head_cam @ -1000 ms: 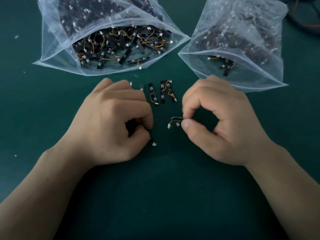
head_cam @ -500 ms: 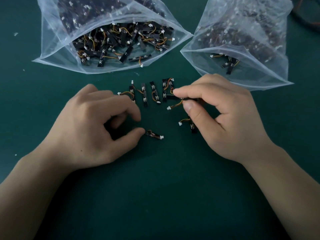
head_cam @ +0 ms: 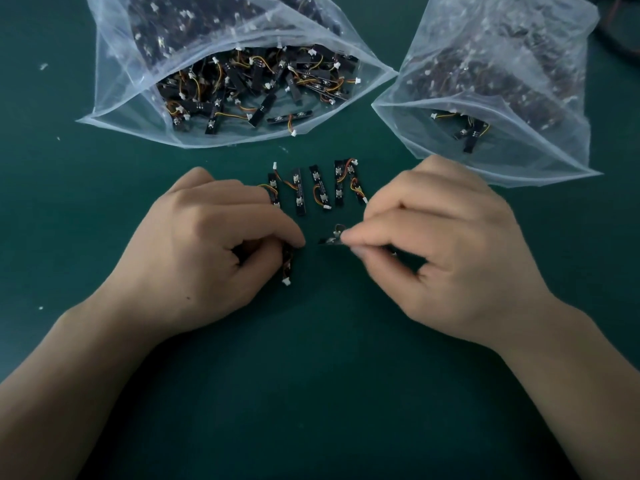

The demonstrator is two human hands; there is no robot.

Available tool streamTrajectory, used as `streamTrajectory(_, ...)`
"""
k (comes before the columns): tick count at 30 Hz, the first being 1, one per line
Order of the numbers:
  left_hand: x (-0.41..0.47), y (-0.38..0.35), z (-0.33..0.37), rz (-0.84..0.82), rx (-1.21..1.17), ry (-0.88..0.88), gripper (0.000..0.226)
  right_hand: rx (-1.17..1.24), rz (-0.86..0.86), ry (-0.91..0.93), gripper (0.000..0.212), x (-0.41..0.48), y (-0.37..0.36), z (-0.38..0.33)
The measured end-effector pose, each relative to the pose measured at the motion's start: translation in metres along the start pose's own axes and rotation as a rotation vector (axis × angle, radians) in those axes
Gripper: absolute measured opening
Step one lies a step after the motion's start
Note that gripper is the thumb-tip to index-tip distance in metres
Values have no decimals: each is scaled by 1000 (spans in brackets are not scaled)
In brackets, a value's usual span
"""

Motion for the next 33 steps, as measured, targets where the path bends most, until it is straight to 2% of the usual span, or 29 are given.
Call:
streamTrajectory(3, -1, 6, -2, 88, -16, 97, 19, 13, -155, 44, 5, -3, -7, -6)
streamTrajectory(5, -1, 10, -2, 98, -15, 137, 17, 48, -221, 0, 18, -5, -9, -5)
streamTrajectory(9, -2, 8, 0, 31, -16, 161, 7, 22, -205, -109, 33, -5, -6, 3)
streamTrajectory(11, -3, 6, -1, 36, -4, 175, 13, -18, -222, -146, 36, -5, -6, 6)
streamTrajectory(16, -4, 9, -2, 133, -4, 230, 19, -40, -290, -170, 26, -7, -11, 7)
streamTrajectory(26, -2, 6, 0, 110, -11, 150, 21, -65, -277, -103, 21, -7, -22, -6)
streamTrajectory(29, -3, 6, -1, 117, -24, 148, 20, -45, -215, -115, 25, -3, -17, -4)
streamTrajectory(33, -2, 8, 2, 110, -50, 133, 18, 11, -145, -155, 13, 1, 4, 16)
Point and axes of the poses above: each hand's wrist, its own x-axis towards the middle knuckle, its own y-axis out of the back of the hand, z = x × y, the point moved 5 cm from there along x, towards the middle knuckle, and after that the axes turned 11 degrees about z, right-handed, at the moved point
